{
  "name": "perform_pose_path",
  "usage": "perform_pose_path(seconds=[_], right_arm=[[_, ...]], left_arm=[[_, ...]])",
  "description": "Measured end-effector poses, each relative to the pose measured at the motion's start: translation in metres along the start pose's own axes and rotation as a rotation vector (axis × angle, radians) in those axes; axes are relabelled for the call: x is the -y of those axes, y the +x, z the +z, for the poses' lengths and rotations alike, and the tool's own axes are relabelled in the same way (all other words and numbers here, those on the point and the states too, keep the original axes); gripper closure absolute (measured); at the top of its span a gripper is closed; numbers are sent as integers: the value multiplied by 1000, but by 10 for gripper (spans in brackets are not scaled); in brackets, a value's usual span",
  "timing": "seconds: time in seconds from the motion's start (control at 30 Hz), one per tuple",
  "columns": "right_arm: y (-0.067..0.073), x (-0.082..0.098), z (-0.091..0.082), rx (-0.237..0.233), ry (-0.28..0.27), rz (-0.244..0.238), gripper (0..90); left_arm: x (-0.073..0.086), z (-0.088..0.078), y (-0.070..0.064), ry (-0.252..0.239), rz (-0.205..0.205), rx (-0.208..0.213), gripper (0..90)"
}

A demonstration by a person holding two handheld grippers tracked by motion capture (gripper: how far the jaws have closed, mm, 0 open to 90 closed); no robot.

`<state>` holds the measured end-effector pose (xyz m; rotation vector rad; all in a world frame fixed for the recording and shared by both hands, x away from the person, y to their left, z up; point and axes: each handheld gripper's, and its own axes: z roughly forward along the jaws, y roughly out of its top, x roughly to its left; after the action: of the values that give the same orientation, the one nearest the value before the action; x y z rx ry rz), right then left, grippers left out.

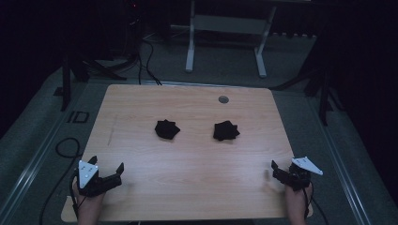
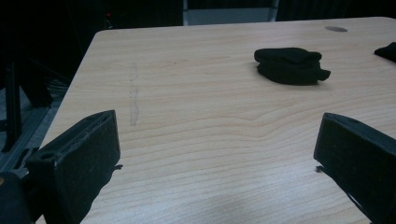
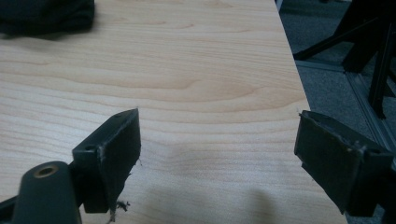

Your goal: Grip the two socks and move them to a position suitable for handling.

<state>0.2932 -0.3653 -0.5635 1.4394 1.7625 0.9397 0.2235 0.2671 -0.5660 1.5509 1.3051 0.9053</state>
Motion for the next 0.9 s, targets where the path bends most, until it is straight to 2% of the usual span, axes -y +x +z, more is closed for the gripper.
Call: perform_pose_path(seconds=[0.03, 0.13, 0.23, 0.3, 0.43, 0.53, 0.57, 0.63, 0.7, 0.8, 0.9], right_arm=[[-1, 0, 0, -1, 3, 9, 144], [-1, 0, 1, 14, 15, -7, 143], [-2, -2, 0, -5, 29, -9, 143], [-5, -7, -7, -52, 32, -30, 143], [-6, -9, -11, -79, 89, -61, 143], [-3, -10, -10, -110, 139, -71, 144], [-1, -11, -9, -127, 160, -71, 144], [2, -13, -6, -175, 186, -67, 143], [7, -14, -3, -186, 183, -79, 143], [13, -17, 2, -215, 202, -117, 143], [20, -21, 5, -236, 217, -149, 143]], left_arm=[[0, 0, 0, -1, 0, 1, 8], [0, -1, 0, -4, -4, 2, 8], [0, -1, 1, -6, -6, 7, 8], [-1, -3, 0, -29, -13, 31, 8], [-2, -3, -5, -50, -5, 71, 8], [-2, -2, -10, -31, 24, 91, 8], [-2, -1, -12, -13, 42, 84, 8], [-2, -1, -17, -8, 58, 87, 8], [-2, -1, -21, -6, 55, 110, 8], [-3, -1, -26, -9, 79, 122, 8], [-3, -2, -27, -7, 52, 141, 8]])
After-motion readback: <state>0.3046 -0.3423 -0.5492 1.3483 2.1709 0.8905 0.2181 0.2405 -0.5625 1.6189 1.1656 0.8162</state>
